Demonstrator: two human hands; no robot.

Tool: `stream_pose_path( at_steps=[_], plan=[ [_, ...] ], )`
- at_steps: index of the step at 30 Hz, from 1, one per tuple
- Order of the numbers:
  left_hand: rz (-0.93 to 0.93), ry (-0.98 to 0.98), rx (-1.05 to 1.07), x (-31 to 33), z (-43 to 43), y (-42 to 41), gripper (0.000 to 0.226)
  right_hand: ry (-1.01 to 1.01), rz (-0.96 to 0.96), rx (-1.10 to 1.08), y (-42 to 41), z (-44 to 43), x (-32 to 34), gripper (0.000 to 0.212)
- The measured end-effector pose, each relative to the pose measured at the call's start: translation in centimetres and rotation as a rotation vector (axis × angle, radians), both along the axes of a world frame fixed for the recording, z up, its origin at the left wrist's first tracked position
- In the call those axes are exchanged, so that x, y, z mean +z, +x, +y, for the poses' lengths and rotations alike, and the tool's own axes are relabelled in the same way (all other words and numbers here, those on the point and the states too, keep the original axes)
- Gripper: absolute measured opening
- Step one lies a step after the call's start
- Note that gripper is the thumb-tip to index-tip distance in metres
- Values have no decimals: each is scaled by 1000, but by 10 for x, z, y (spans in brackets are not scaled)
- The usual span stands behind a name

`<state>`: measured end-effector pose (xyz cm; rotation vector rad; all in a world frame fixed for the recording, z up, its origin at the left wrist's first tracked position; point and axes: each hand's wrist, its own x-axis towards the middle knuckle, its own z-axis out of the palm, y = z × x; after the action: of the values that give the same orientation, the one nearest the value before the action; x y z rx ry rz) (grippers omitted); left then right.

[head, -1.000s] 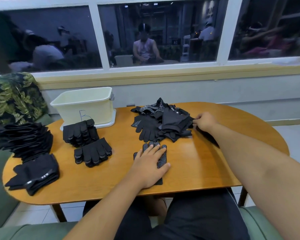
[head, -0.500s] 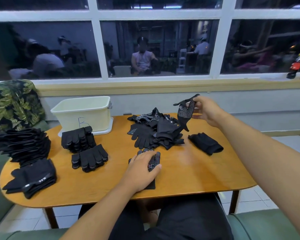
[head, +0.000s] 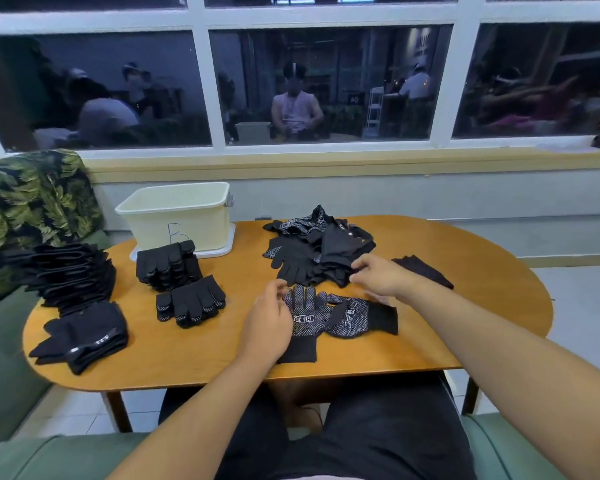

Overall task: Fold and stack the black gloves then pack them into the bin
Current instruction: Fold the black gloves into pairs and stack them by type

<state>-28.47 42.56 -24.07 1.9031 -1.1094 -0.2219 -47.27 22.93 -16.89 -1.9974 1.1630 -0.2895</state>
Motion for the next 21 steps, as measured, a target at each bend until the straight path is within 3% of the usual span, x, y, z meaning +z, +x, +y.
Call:
stream_pose_path(
  at_steps=[3, 5, 10, 14, 17, 21],
  plan=[
    [42, -15, 36, -1, 3, 3, 46, -95, 121, 40, -12, 11, -5, 23],
    [3, 3, 32, -3, 4, 5, 47, -157, 277, 72, -26, 19, -1, 35],
    [-310, 191, -73, -3, 15, 4, 28, -178, 486, 54, -51, 25, -6, 45],
    [-419, 243, -112, -6, 26, 3, 29, -60, 400, 41, -56, 24, -9, 39],
    [-396, 233, -127, -7, 31, 6, 29, -6, 180, -3, -57, 23, -3, 27],
    [-102, 169, -120, -1, 34, 13, 26, 21, -272, 22, -44, 35, 38, 12]
  ],
)
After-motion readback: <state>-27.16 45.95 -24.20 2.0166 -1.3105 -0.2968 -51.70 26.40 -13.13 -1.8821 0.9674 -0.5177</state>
